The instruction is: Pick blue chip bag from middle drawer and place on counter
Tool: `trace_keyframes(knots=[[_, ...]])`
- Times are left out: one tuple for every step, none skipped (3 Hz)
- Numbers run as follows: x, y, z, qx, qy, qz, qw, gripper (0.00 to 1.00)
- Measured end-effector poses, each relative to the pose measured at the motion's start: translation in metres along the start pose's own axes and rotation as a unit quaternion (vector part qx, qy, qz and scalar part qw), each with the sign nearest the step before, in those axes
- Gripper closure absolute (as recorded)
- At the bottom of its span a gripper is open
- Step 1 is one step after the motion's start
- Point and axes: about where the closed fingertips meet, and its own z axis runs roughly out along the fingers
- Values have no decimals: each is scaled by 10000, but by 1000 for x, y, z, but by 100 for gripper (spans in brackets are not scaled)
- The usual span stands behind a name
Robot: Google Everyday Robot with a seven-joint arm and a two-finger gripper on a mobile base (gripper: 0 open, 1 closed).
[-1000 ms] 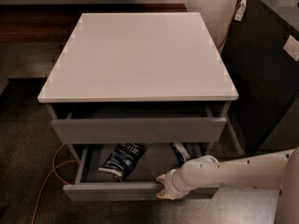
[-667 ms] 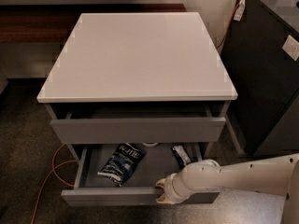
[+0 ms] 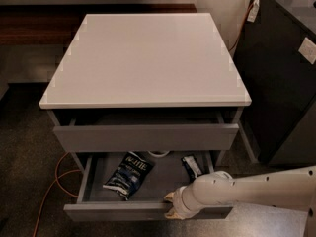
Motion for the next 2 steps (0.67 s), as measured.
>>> trace_keyframes(knots=[[0,0,0,0,0,0,10000,44],[0,0,0,0,0,0,10000,22]])
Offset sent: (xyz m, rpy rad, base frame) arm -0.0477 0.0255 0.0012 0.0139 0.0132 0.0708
